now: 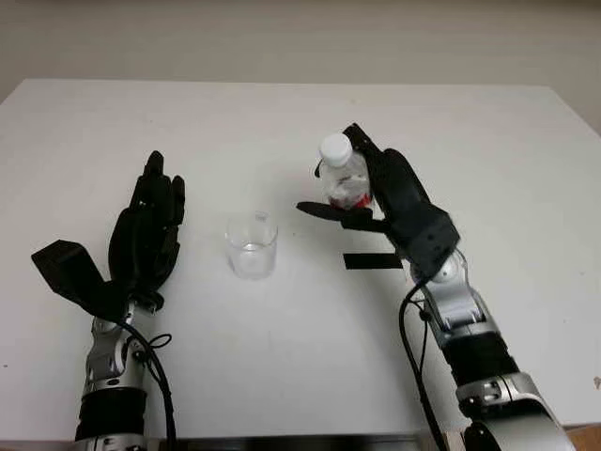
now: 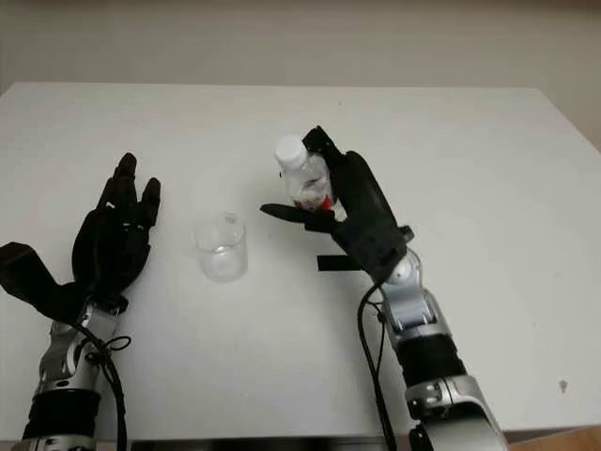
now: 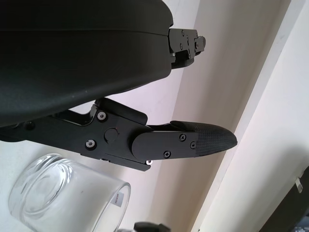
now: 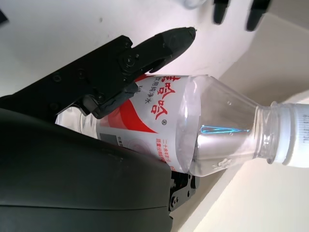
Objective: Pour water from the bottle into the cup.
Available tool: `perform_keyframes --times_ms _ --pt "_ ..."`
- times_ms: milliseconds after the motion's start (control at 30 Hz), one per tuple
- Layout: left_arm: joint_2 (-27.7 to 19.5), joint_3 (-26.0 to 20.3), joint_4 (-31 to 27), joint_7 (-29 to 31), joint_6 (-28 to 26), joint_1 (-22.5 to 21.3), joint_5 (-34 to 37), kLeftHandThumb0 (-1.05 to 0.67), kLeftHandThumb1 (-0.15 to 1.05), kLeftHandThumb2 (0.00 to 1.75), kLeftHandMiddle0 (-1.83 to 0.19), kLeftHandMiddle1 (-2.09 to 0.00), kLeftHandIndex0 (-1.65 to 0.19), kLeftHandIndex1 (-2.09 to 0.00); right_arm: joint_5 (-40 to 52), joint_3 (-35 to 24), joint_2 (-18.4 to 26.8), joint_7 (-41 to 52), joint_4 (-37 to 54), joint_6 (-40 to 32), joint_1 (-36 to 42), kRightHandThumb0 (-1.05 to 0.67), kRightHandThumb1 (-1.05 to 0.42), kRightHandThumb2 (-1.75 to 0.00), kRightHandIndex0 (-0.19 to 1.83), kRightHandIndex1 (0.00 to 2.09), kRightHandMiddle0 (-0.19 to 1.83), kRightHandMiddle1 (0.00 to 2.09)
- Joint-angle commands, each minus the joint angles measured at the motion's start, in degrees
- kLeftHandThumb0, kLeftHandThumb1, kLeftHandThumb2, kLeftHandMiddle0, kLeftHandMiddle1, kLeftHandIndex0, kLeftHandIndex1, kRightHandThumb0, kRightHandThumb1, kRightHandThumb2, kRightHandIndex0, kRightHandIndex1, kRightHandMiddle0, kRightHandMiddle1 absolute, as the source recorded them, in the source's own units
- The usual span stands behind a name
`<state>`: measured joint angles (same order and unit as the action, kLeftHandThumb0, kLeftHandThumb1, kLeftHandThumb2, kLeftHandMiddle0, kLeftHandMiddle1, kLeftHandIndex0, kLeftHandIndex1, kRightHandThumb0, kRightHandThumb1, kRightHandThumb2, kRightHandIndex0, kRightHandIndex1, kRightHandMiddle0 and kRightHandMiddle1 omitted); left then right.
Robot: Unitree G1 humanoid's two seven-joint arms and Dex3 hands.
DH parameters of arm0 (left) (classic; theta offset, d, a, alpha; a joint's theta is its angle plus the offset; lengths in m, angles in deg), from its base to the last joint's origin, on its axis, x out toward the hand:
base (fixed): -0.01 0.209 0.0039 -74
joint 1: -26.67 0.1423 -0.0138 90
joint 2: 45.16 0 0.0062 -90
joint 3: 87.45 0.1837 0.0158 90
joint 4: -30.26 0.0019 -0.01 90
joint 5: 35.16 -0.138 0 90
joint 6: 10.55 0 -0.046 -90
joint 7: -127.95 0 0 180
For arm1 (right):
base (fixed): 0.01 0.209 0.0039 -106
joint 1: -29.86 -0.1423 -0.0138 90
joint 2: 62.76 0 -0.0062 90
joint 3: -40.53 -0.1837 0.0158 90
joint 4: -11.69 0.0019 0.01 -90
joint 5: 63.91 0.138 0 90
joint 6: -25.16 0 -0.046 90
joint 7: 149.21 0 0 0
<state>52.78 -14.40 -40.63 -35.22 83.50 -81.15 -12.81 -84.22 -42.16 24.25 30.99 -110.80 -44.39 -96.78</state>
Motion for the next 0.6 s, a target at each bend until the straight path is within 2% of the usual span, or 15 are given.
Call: perform_keyframes --times_ms 0,133,200,267,567 --pt "-0.26 -0.05 -0.77 0.18 -0.04 0.00 0.10 -0.71 1.05 0.36 0.07 -0.05 0.06 -0.05 -2.78 1.53 1.49 -2.41 -3.34 2.09 -4.10 -0.12 -1.03 -0.20 1.44 2.09 1.27 2.09" --pt "-0.11 -0.16 -0.56 0.14 0.30 -0.12 0.20 -0.70 1.05 0.36 0.06 -0.06 0.04 -0.06 -11.50 6.04 3.47 -10.22 -9.94 3.70 -8.89 -0.17 -0.99 -0.25 1.37 2.09 1.10 2.09" --pt "-0.14 -0.10 -0.38 0.22 0.44 -0.22 0.11 -0.70 1.05 0.37 0.06 -0.06 0.04 -0.06 -13.56 7.45 3.77 -12.22 -12.91 3.76 -11.00 -0.19 -0.90 -0.43 1.37 2.09 0.96 2.09" --pt "-0.18 -0.02 -0.32 0.30 0.49 -0.28 0.05 -0.70 1.05 0.37 0.06 -0.05 0.04 -0.06 -15.05 8.60 3.98 -14.09 -15.30 3.79 -12.63 -0.19 -0.82 -0.57 1.37 2.09 0.91 2.09" --pt "-0.01 -0.14 0.21 0.28 0.77 -0.70 0.25 -0.70 1.05 0.37 0.06 -0.06 0.04 -0.06 -24.12 15.89 6.53 -26.03 -24.80 6.20 -19.40 -0.20 -0.76 -0.63 1.21 2.09 0.78 2.09"
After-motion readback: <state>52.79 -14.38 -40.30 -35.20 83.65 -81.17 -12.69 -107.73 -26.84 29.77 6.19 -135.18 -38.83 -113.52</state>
